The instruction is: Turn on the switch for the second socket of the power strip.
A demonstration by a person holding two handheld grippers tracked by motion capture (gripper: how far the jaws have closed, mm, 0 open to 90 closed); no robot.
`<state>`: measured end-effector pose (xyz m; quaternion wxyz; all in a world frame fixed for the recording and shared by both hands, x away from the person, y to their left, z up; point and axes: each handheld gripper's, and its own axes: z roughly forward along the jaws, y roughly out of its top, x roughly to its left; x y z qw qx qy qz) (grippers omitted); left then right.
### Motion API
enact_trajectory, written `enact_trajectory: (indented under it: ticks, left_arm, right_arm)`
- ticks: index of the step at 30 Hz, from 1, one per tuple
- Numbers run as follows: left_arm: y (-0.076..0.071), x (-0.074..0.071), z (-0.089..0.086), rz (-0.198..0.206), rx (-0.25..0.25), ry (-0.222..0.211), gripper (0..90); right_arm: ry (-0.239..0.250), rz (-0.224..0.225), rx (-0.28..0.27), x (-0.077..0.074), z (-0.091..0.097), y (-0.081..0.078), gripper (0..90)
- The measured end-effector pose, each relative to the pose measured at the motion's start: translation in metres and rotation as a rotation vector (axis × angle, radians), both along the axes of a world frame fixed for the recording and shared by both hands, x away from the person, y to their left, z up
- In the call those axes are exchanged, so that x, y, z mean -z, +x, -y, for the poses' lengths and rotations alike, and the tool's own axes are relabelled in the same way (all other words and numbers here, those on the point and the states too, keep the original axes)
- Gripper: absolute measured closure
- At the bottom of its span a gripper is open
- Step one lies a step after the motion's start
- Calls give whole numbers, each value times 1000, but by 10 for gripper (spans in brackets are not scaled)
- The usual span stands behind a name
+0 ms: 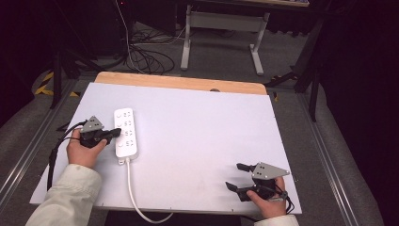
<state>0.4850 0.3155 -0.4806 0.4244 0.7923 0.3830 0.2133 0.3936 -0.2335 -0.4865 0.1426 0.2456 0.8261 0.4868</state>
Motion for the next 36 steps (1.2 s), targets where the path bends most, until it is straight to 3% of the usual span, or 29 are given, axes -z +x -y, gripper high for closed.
enact_trajectory:
  ticks: [6,12,17,18,29,36]
  left_arm:
    - [0,-2,0,-20,-7,20,900]
    - [0,-1,-1,3,-14,45,900]
    - [0,1,3,4,2,18,900]
    - [0,0,5,15,5,40,900]
    - [-1,0,9,1,-6,35,900]
    - [-1,0,10,13,-11,58,900]
  right_arm:
    - [2,-1,-3,0,0,-1,209]
    - [1,0,-6,0,0,-1,211]
    - [-2,-1,-7,0,0,-1,212]
    - [-2,-1,-6,0,-1,-1,212]
    - [1,0,-6,0,0,-2,212]
    - [-2,-1,-8,0,0,-2,213]
